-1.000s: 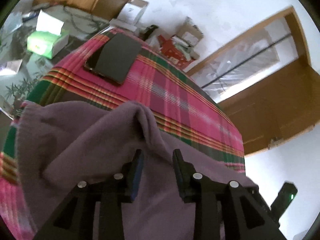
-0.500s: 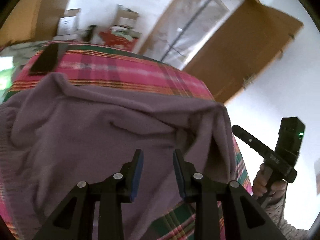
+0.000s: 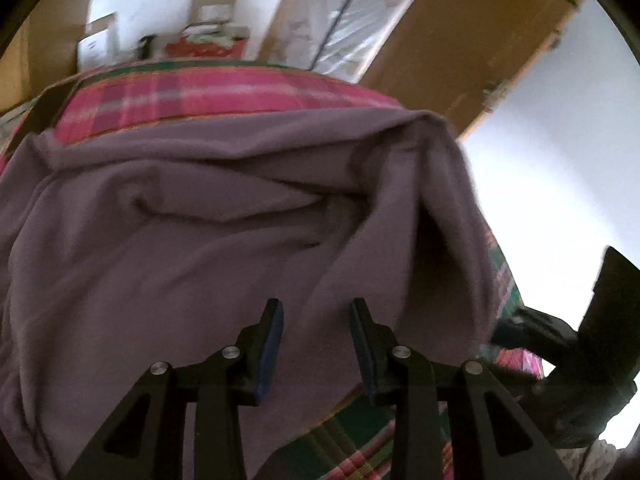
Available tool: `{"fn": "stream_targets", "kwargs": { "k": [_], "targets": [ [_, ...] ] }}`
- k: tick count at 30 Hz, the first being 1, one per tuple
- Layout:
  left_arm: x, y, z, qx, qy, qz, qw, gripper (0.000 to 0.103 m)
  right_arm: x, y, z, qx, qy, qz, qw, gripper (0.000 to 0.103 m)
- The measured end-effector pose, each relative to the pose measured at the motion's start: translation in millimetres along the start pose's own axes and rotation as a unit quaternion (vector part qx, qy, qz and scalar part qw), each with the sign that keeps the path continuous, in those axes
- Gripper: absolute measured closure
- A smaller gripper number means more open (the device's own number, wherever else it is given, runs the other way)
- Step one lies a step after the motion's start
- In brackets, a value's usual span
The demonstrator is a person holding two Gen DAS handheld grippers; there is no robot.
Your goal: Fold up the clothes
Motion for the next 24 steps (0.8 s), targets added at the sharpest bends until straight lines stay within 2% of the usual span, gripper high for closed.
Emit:
{"fn": "stream_targets", "kwargs": {
  "k": [4, 9, 10, 11, 13, 14, 16, 24],
  "targets": [
    [3, -7, 11, 0.02, -0.006, -0.016, 0.9996, 0.067, -6, -8, 12, -0.018, -0.007, -0.017, 1.0, 0.066],
    [0, -13, 18, 0.017, -0.014, -0.043, 0.9988, 0.068, -10, -2, 18, -0.055, -0.004, -0.017, 0.998, 0.066],
    [-1, -12, 19, 0.014, -0.017, -0.045, 0.9987, 0.072, -9, 2, 18, -0.053, -0.002, -0.01, 0.999, 0.067],
    [-1, -12, 21, 0.01, -0.019, -0.047, 0.9987, 0.081, -8, 5, 17, -0.051, 0.001, -0.003, 0.999, 0.068],
    [-1, -11, 21, 0.005, -0.017, -0.041, 0.999, 0.089, -4, 9, 13, -0.048, 0.008, 0.003, 0.999, 0.083],
    [-1, -10, 20, 0.007, -0.014, -0.036, 0.9992, 0.094, -2, 11, 10, -0.049, 0.014, 0.003, 0.999, 0.086],
    [1, -10, 20, 0.006, -0.01, -0.034, 0.9994, 0.098, 3, 16, 7, -0.059, 0.019, 0.001, 0.998, 0.092],
    [10, -18, 9, 0.001, 0.019, -0.057, 0.9982, 0.101, 13, 29, -8, -0.051, 0.04, 0.011, 0.998, 0.095]
  ]
}}
Point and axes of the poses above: each gripper's, at about its wrist camera, not at the fingertips, and z roughly the way its jaws point, y to its right, x to its top, the point moved 5 cm from there along z, roughly the way its jaws point, and after that the axes turned 1 degree about -z, right-handed, at the moved point
